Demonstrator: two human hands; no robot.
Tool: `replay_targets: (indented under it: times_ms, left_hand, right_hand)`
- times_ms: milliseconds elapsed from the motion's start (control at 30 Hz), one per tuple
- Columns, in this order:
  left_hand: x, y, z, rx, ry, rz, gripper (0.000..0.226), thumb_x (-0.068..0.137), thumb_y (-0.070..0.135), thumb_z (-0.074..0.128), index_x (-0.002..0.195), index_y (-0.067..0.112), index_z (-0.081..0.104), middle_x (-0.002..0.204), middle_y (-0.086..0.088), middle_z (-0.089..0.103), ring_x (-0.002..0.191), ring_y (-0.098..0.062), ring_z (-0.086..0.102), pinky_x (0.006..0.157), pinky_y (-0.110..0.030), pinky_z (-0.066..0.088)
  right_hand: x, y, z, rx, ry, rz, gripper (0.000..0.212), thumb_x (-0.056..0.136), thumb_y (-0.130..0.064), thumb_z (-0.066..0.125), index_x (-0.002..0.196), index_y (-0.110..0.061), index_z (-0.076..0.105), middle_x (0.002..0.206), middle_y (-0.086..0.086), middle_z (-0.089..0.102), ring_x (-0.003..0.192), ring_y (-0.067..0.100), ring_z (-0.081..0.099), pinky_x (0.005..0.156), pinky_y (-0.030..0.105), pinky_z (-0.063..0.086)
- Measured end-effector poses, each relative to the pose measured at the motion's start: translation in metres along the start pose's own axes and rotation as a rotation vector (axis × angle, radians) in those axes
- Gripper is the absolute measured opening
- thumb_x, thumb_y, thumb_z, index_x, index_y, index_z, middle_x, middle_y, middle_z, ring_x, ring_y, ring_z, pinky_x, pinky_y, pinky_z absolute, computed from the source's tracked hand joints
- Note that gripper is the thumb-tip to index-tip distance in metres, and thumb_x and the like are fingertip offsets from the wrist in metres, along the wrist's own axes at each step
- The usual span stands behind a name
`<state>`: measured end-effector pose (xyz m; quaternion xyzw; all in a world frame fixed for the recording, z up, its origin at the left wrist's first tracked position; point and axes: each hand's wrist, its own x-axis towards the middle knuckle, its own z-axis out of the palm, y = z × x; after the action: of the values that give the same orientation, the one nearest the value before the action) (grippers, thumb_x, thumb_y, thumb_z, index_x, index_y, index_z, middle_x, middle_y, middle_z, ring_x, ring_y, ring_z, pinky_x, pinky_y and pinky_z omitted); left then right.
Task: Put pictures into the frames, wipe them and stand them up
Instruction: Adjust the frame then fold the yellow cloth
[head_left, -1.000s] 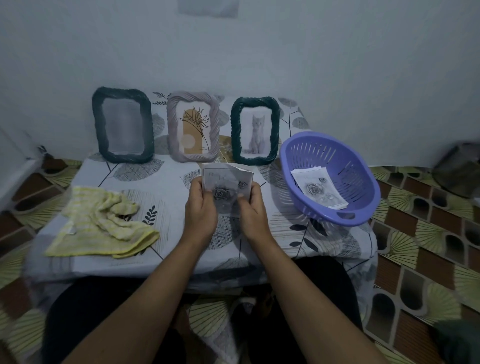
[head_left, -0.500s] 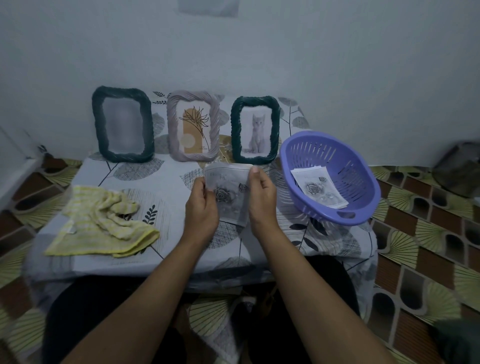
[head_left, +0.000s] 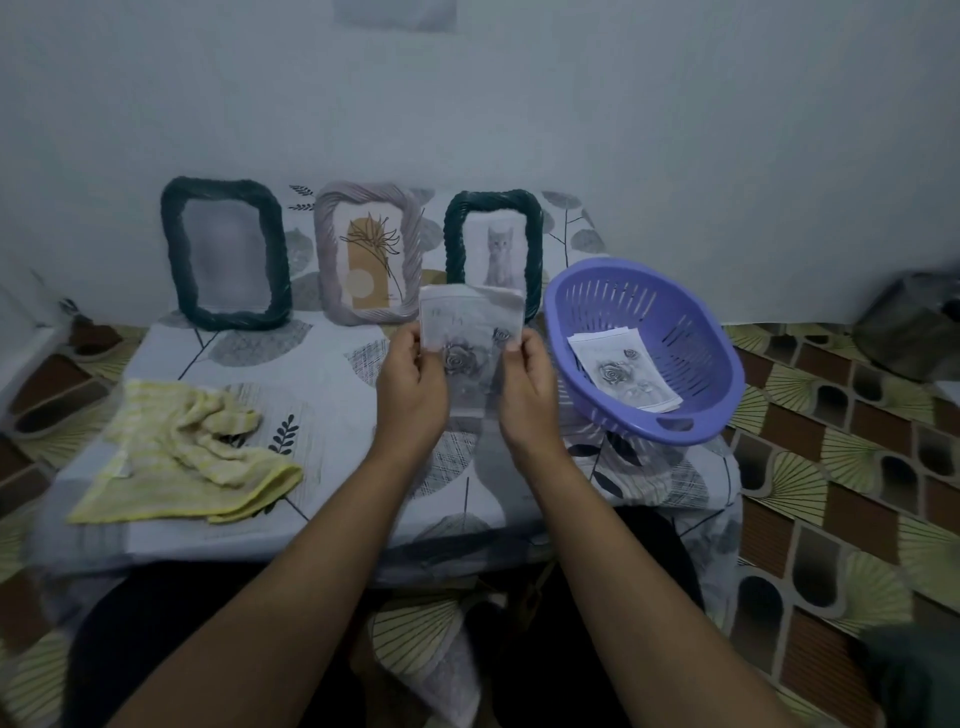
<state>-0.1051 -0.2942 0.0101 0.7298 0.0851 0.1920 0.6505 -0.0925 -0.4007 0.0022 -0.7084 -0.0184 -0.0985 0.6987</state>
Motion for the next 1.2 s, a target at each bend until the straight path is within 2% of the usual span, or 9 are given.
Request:
replay_targets:
  times_ms: [200, 333, 433, 567, 700, 800, 900, 967, 1200]
  left_hand:
    - [0.018, 0.04, 0.05, -0.052, -0.102, -0.011, 0.022, 0.1, 0.014, 0.046, 0.118, 0.019, 0.056, 0.111, 0.002, 0.07, 0.099, -0.012, 0.069, 0.086, -0.045, 0.058]
    - [0.023, 0.066, 0.091, -0.159, -0.261, -0.195, 0.022, 0.099, 0.009, 0.045, 0.117, 0.021, 0.049, 0.111, -0.002, 0.067, 0.098, -0.018, 0.069, 0.085, -0.048, 0.059]
    - [0.022, 0.079, 0.119, -0.238, -0.348, -0.35, 0.017, 0.097, 0.01, 0.045, 0.11, 0.015, 0.054, 0.101, -0.009, 0.07, 0.09, -0.023, 0.069, 0.085, -0.047, 0.059]
    - [0.019, 0.086, 0.146, -0.312, -0.468, -0.556, 0.026, 0.104, 0.017, 0.041, 0.086, 0.012, 0.06, 0.059, -0.001, 0.069, 0.05, -0.013, 0.065, 0.045, -0.021, 0.052]
    - [0.022, 0.085, 0.165, -0.269, -0.525, -0.662, 0.038, 0.104, 0.02, 0.035, 0.074, 0.008, 0.053, 0.036, -0.003, 0.055, 0.026, -0.012, 0.051, 0.029, -0.016, 0.038]
    - [0.03, 0.072, 0.176, -0.301, -0.466, -0.79, 0.039, 0.099, 0.022, 0.033, 0.07, 0.005, 0.054, 0.045, -0.011, 0.059, 0.037, -0.021, 0.057, 0.046, -0.022, 0.051]
    - [0.036, 0.057, 0.189, -0.299, -0.322, -0.895, 0.042, 0.09, 0.036, 0.035, 0.09, 0.008, 0.067, 0.098, -0.02, 0.074, 0.076, -0.031, 0.063, 0.086, -0.045, 0.052]
    - [0.043, 0.038, 0.199, -0.281, -0.283, -0.932, 0.038, 0.079, 0.04, 0.041, 0.094, 0.018, 0.067, 0.117, -0.015, 0.07, 0.084, -0.031, 0.062, 0.083, -0.047, 0.049]
    - [0.047, 0.029, 0.205, -0.269, -0.251, -0.957, 0.044, 0.072, 0.041, 0.034, 0.09, 0.023, 0.07, 0.108, -0.008, 0.074, 0.086, -0.029, 0.066, 0.095, -0.048, 0.048]
  right_hand:
    - [0.043, -0.048, -0.05, -0.134, 0.146, 0.053, 0.022, 0.099, -0.027, 0.046, 0.084, -0.02, 0.06, 0.085, -0.002, 0.069, 0.081, 0.017, 0.062, 0.075, 0.035, 0.05]
    - [0.075, -0.065, -0.094, -0.252, 0.157, 0.155, 0.02, 0.09, -0.025, 0.046, 0.084, -0.017, 0.064, 0.094, 0.003, 0.073, 0.093, 0.028, 0.068, 0.083, 0.045, 0.056]
    - [0.09, -0.066, -0.125, -0.355, 0.126, 0.213, 0.017, 0.083, -0.011, 0.047, 0.079, -0.016, 0.063, 0.086, 0.003, 0.07, 0.084, 0.026, 0.066, 0.073, 0.037, 0.054]
    - [0.115, -0.049, -0.157, -0.536, 0.077, 0.281, 0.043, 0.056, -0.015, 0.048, 0.091, -0.006, 0.07, 0.093, 0.017, 0.072, 0.09, 0.036, 0.068, 0.076, 0.05, 0.058]
    - [0.122, -0.039, -0.168, -0.713, -0.006, 0.341, 0.044, 0.078, -0.023, 0.051, 0.114, -0.002, 0.062, 0.112, 0.02, 0.066, 0.097, 0.032, 0.063, 0.064, 0.03, 0.045]
    - [0.124, -0.031, -0.168, -0.849, -0.095, 0.424, 0.052, 0.088, -0.02, 0.052, 0.135, 0.001, 0.045, 0.132, 0.023, 0.055, 0.114, 0.036, 0.056, 0.076, 0.03, 0.04]
    - [0.126, -0.02, -0.17, -1.01, -0.166, 0.447, 0.042, 0.096, -0.012, 0.05, 0.135, 0.002, 0.043, 0.136, 0.024, 0.051, 0.117, 0.037, 0.054, 0.078, 0.031, 0.038]
    - [0.127, -0.014, -0.171, -1.041, -0.205, 0.439, 0.041, 0.096, -0.014, 0.051, 0.134, 0.001, 0.044, 0.135, 0.022, 0.051, 0.11, 0.033, 0.053, 0.078, 0.031, 0.037]
    - [0.131, -0.01, -0.169, -0.972, -0.248, 0.458, 0.037, 0.096, -0.012, 0.048, 0.132, -0.003, 0.045, 0.118, 0.014, 0.049, 0.1, 0.029, 0.047, 0.082, 0.032, 0.038]
